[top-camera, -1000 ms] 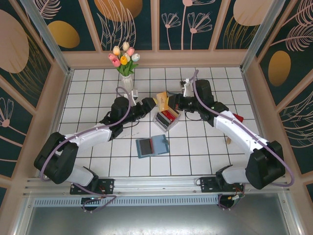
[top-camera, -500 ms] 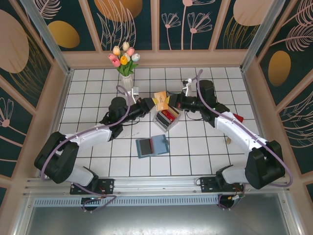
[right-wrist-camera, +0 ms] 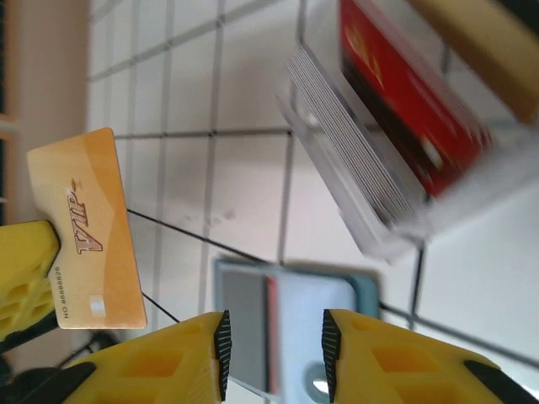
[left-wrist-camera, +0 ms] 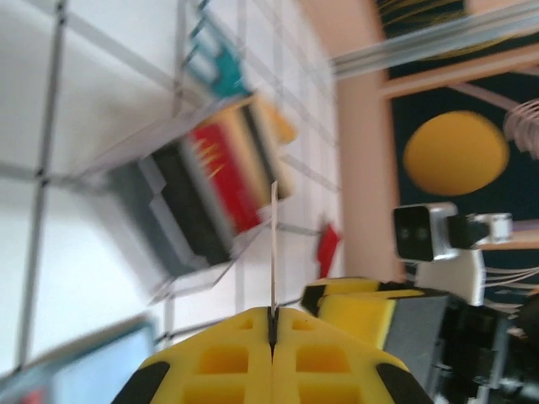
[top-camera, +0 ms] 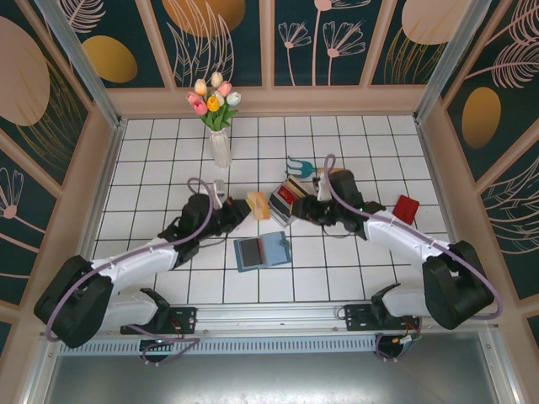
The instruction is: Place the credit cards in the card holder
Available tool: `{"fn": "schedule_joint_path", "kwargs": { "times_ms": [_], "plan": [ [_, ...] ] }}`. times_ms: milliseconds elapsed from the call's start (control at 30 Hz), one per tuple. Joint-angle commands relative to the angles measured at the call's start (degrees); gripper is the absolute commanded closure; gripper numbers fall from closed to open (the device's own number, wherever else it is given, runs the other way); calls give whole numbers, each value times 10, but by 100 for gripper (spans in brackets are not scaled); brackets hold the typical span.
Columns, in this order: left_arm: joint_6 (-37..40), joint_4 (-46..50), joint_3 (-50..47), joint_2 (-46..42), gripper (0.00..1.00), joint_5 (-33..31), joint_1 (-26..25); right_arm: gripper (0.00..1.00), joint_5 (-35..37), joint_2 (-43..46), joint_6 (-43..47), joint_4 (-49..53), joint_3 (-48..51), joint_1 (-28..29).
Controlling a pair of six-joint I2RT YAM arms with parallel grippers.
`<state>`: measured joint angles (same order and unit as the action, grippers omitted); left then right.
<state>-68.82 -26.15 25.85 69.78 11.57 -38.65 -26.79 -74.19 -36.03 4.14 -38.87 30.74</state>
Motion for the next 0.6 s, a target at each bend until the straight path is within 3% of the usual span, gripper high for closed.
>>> {"fn": "schedule_joint_path", "kwargs": {
  "times_ms": [0,133,233,567],
  "plan": [
    [9,69,-29,-21,100,-99,-59,63,57,23,-5,-26,44,35],
    [-44,-3,-101,-29,100,-128,-105,63,74,21,-23,-72,80,72],
    [-45,25,-106,-43,100,-166,-129,63,87,20,-34,-94,97,87],
    [-44,-7,-120,-25,99,-152,-132,63,79,-9,-40,-128,115,87]
  ]
}}
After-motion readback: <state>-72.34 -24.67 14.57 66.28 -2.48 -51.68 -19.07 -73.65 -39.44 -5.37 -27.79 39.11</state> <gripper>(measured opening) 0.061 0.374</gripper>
